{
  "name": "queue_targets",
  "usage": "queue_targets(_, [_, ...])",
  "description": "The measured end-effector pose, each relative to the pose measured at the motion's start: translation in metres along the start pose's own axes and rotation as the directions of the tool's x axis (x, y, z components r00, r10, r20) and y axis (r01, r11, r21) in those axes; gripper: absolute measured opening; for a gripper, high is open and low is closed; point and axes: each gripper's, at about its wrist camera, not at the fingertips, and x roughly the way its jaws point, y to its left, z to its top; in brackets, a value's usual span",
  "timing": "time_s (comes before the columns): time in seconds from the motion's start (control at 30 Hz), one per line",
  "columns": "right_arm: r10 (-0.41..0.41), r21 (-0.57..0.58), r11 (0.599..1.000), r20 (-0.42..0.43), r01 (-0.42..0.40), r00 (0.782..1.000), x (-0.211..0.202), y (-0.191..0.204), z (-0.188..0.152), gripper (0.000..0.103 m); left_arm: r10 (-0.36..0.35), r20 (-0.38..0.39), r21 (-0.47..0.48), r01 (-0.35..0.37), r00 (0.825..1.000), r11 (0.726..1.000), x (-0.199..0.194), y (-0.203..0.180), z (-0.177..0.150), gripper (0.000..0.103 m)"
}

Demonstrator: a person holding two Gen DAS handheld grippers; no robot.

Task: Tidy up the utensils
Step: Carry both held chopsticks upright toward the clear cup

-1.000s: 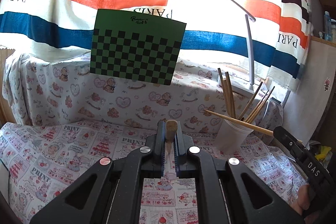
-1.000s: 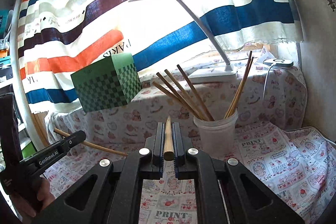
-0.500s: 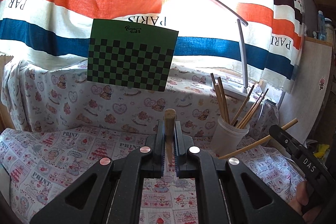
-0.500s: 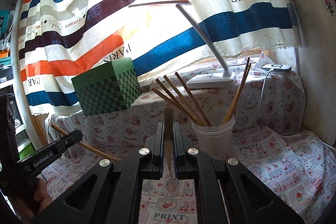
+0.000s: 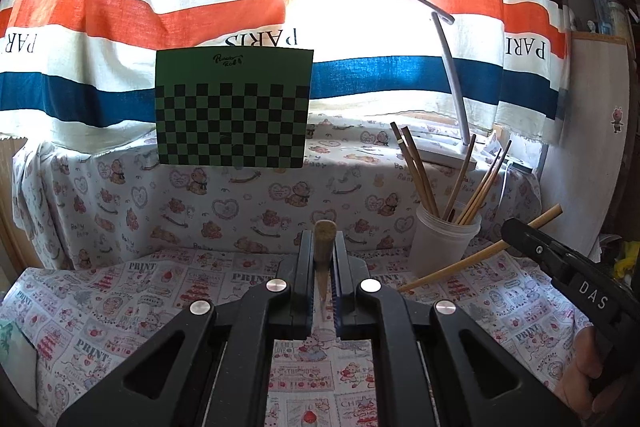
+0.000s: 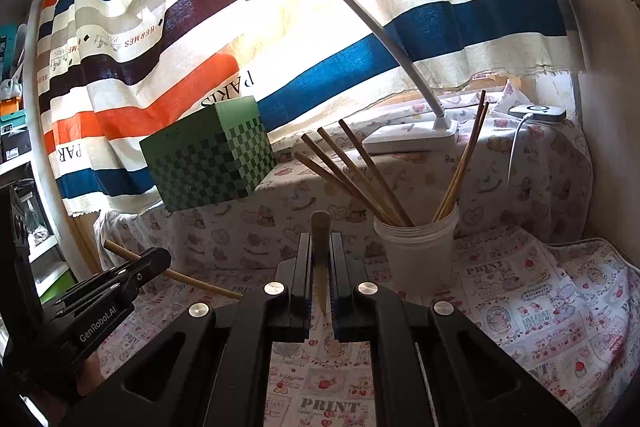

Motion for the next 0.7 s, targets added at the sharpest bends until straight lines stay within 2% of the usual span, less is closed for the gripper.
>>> queue_targets(0.07, [0.003,-0.003,1.0,0.007,-0.003,1.0,-0.001,0.001,0.0,0.008,0.005,0.007,0.003,-0.005,1.0,1.0,-0.002,-0.001,0.0,0.006])
queue_targets(0.2, [-0.004,-0.004,1.0,0.08,0.005,0.997,-0.015,0.001,0.003,0.008,0.008,0.041,0.002,-0.008,0.999,1.0,-0.009,-0.001,0.002,0.006])
queue_targets(0.27, [0.003,-0.021,1.0,0.105,-0.001,0.994,-0.02,0.003,0.006,0.008,0.003,0.029,0.009,-0.003,1.0,1.0,-0.009,-0.002,0.003,0.006])
queue_targets(0.4, [-0.007,-0.026,1.0,0.087,0.01,0.996,-0.017,0.005,0.014,0.008,-0.004,0.026,0.044,0.002,1.0,0.999,-0.007,-0.011,0.008,0.006])
queue_targets(0.47, [-0.023,-0.041,0.999,0.091,0.027,0.996,-0.018,0.007,0.022,0.008,0.017,0.043,0.06,-0.02,0.999,0.998,-0.007,-0.016,0.015,0.006])
queue_targets(0.7, [-0.05,-0.075,0.995,0.175,0.064,0.983,-0.036,-0.001,0.069,0.008,-0.063,0.085,0.068,0.057,0.994,0.996,-0.013,-0.033,0.06,0.006])
